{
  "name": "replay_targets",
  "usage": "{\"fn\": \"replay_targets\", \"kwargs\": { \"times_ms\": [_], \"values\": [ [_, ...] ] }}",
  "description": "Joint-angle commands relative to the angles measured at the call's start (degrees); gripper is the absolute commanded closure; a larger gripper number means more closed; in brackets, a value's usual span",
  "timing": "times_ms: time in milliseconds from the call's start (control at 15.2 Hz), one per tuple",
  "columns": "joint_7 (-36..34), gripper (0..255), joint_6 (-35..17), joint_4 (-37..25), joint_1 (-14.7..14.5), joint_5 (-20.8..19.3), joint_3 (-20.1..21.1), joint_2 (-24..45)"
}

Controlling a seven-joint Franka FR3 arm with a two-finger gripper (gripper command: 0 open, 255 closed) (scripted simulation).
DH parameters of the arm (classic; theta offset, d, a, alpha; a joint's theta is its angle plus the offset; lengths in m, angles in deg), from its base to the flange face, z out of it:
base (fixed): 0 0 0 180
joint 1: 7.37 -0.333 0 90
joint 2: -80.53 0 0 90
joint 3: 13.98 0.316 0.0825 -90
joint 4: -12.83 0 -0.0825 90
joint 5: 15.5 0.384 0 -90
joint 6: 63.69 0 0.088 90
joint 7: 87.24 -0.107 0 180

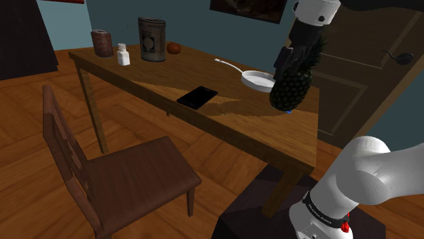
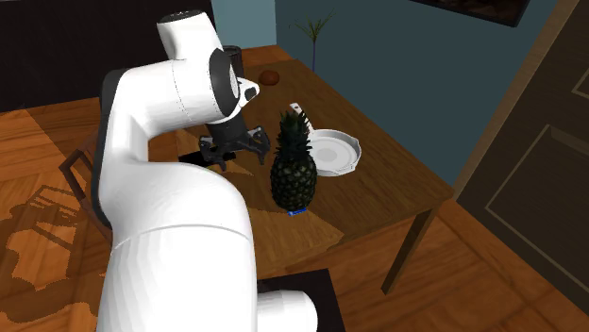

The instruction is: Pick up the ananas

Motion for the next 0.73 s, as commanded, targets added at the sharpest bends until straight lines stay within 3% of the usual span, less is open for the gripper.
{"fn": "replay_targets", "kwargs": {
  "times_ms": [0, 660],
  "values": [
    [0.0, 0, 0.0, 0.0, 0.0, 0.0, 0.0, 0.0],
    [8.34, 0, 12.21, -16.35, 2.68, -3.61, -8.37, 1.86]
  ]
}}
